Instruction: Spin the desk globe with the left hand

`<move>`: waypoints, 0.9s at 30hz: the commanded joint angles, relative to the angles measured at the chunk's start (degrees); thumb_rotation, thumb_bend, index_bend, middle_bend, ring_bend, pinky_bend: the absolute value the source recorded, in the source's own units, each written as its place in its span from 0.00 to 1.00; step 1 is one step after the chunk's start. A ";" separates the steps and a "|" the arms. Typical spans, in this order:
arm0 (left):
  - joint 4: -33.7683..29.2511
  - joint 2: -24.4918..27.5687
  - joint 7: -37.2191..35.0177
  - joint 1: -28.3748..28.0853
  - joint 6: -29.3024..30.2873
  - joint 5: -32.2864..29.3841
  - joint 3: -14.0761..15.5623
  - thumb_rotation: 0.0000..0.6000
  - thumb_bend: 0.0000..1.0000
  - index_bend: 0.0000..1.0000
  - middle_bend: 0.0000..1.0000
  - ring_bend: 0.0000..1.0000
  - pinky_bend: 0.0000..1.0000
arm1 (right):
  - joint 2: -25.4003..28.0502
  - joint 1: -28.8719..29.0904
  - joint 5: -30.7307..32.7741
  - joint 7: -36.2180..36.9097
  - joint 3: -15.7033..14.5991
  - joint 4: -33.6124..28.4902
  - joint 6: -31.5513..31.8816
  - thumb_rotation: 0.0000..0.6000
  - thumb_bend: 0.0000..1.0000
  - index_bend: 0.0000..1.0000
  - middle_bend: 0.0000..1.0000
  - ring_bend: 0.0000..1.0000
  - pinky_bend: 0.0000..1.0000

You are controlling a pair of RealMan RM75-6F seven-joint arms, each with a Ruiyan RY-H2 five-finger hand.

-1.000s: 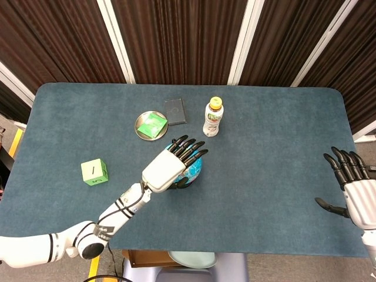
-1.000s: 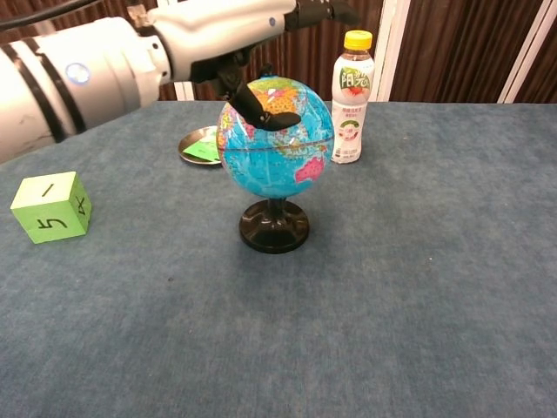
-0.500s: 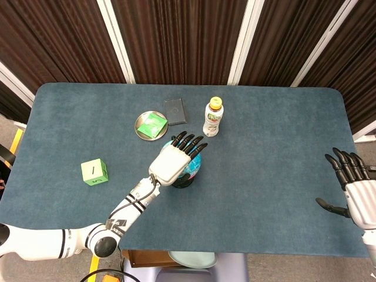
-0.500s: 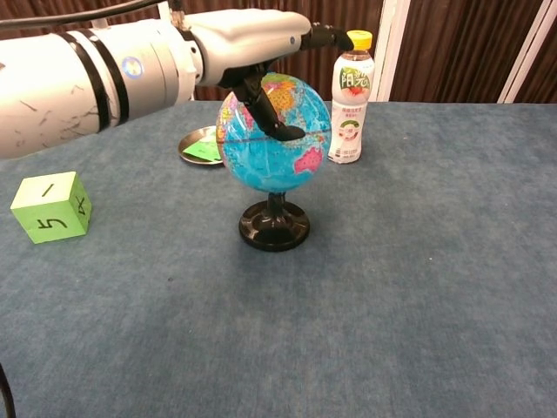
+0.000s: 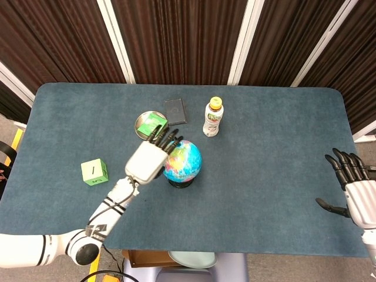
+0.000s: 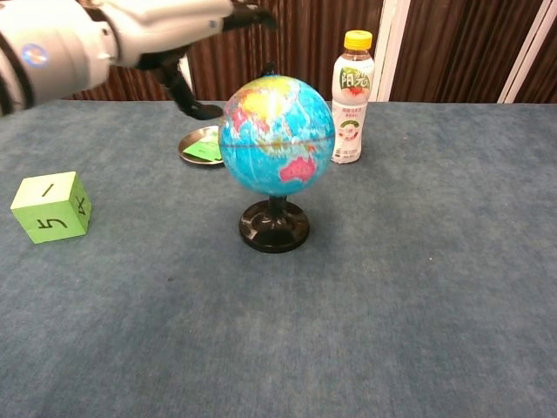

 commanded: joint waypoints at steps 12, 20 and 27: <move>-6.70 1.15 -11.55 -0.48 -3.73 0.25 -1.68 1.00 0.29 0.00 0.00 0.00 0.00 | 0.16 -0.10 -0.82 -0.33 -0.33 -0.36 0.48 1.00 0.18 0.00 0.10 0.00 0.00; 0.19 -7.31 -5.58 -7.74 -4.04 -5.50 -3.83 1.00 0.30 0.00 0.00 0.00 0.00 | 0.29 -0.21 -0.67 -0.46 -0.47 -0.48 0.40 1.00 0.18 0.00 0.10 0.00 0.00; 2.41 -9.96 -2.23 -10.59 -1.94 -11.21 -4.86 1.00 0.30 0.00 0.00 0.00 0.00 | 0.07 -0.61 -0.18 0.25 -0.60 0.21 0.59 1.00 0.18 0.00 0.10 0.00 0.00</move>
